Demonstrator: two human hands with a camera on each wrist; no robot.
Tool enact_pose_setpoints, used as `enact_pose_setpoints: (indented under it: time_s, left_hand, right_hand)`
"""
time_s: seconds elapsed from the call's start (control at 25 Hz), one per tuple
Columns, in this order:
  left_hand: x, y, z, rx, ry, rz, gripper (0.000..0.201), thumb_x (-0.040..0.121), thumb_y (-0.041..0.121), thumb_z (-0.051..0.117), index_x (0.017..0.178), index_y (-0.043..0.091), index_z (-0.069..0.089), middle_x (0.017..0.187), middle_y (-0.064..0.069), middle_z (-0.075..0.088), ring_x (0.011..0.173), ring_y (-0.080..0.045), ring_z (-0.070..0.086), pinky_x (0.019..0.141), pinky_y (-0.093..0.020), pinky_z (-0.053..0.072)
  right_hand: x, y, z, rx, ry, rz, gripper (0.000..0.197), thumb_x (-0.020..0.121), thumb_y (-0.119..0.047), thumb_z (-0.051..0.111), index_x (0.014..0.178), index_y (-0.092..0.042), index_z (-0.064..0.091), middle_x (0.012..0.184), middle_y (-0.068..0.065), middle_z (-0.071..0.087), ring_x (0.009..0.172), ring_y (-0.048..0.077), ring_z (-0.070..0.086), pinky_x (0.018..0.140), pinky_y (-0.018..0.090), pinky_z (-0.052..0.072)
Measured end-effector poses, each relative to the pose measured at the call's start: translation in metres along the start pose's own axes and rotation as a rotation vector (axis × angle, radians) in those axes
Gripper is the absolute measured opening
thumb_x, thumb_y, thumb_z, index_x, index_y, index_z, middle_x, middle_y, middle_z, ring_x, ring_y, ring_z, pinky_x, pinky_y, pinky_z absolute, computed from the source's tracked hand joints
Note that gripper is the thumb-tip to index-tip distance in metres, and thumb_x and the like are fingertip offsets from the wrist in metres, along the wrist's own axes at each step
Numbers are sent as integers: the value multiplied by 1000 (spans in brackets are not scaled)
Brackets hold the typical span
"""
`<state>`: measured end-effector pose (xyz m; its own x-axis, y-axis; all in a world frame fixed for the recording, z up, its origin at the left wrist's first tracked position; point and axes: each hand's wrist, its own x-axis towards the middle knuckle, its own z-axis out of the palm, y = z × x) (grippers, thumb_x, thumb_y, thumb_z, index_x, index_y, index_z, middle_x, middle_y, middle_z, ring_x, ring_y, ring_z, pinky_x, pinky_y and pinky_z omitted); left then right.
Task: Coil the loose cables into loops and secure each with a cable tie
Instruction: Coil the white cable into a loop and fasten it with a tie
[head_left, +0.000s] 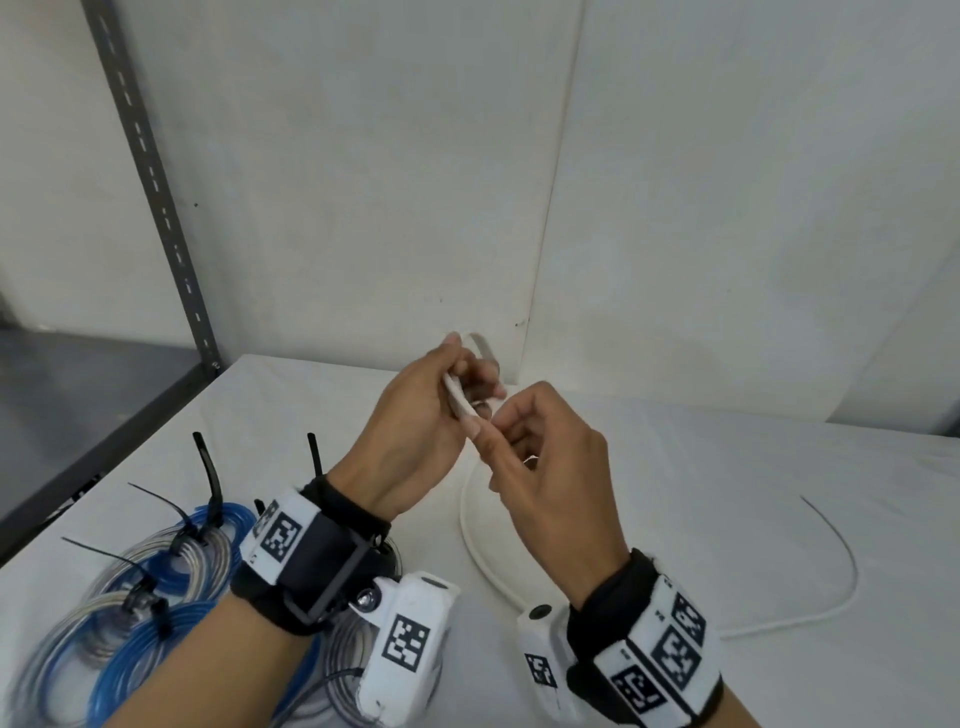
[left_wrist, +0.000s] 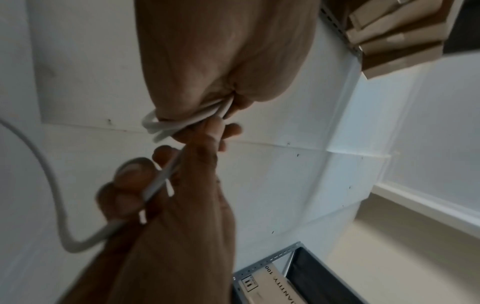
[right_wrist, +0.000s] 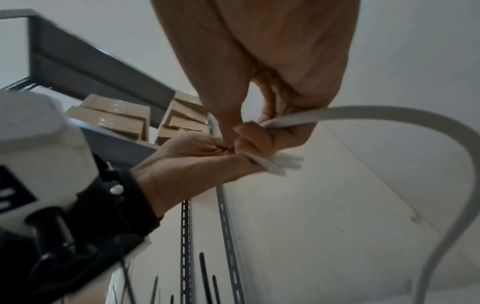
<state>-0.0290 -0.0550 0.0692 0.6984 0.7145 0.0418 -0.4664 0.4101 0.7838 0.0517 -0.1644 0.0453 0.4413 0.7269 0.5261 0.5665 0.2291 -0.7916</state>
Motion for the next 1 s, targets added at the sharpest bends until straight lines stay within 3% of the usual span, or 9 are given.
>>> enact_pose_setpoints:
  time_s: [0.12, 0.28, 0.36, 0.48, 0.6, 0.68, 0.76, 0.88, 1.0]
  left_hand:
    - [-2, 3, 2, -205, -77, 15, 37, 108, 38, 40, 77, 18, 43, 61, 6, 35, 54, -11, 41, 66, -26, 45]
    - [-7, 8, 2, -193, -217, -157, 39, 105, 39, 40, 72, 19, 43, 55, 8, 16, 45, -10, 11, 46, -22, 19]
    - [-8, 15, -1, -84, -244, -217, 39, 102, 39, 42, 68, 20, 40, 56, 8, 12, 44, -11, 7, 44, -23, 14]
    - [-9, 24, -6, 3, -240, -294, 46, 100, 47, 43, 61, 21, 36, 53, 9, 9, 42, -10, 4, 42, -23, 11]
    - [-8, 18, -2, 106, -193, -318, 56, 99, 56, 42, 57, 21, 31, 48, 9, 12, 40, -10, 6, 40, -22, 13]
    - [-9, 12, 3, 209, -127, -267, 58, 102, 54, 42, 56, 20, 31, 46, 8, 17, 37, -9, 12, 39, -21, 19]
    - [-10, 7, 7, 353, -45, -171, 57, 103, 52, 45, 58, 20, 31, 47, 6, 22, 37, -9, 17, 40, -22, 24]
    - [-12, 3, 9, 429, 3, -78, 55, 103, 53, 46, 61, 18, 36, 51, 5, 25, 43, -12, 18, 46, -25, 24]
    - [-12, -1, 10, 398, -17, -34, 52, 102, 56, 46, 68, 17, 42, 53, 5, 23, 45, -12, 18, 48, -27, 25]
  right_hand:
    - [6, 5, -5, 44, -4, 149, 43, 82, -46, 80, 109, -30, 50, 94, -8, 62, 62, 27, 61, 58, 33, 54]
    - [11, 10, -12, 203, -208, 213, 85, 70, -30, 90, 138, -39, 41, 109, -6, 68, 66, 17, 65, 54, 25, 52]
    - [15, 14, -20, 328, -276, 193, 74, 72, -20, 90, 130, -39, 49, 104, -1, 75, 86, 15, 73, 69, 24, 56]
    - [19, 15, -25, 439, -249, 229, 39, 95, -37, 65, 128, -18, 61, 107, 16, 74, 102, 31, 71, 91, 41, 58]
    - [16, 15, -13, 509, -109, 326, 57, 102, -51, 38, 110, -1, 66, 86, 15, 69, 79, 28, 66, 82, 39, 56]
    - [15, 13, -8, 549, -43, 332, 47, 109, -40, 35, 100, -6, 66, 72, 6, 59, 68, 16, 56, 72, 32, 49]
    - [16, 11, -9, 542, -32, 299, 35, 110, -26, 35, 110, -13, 67, 73, 7, 56, 68, 16, 54, 71, 32, 49]
    - [14, 10, -9, 453, -38, 153, 36, 109, -35, 36, 134, -27, 61, 74, 5, 49, 69, 17, 49, 70, 27, 50]
    - [13, 8, -4, 409, 19, 96, 35, 104, -37, 42, 118, -16, 68, 66, -7, 43, 60, 12, 40, 59, 27, 46]
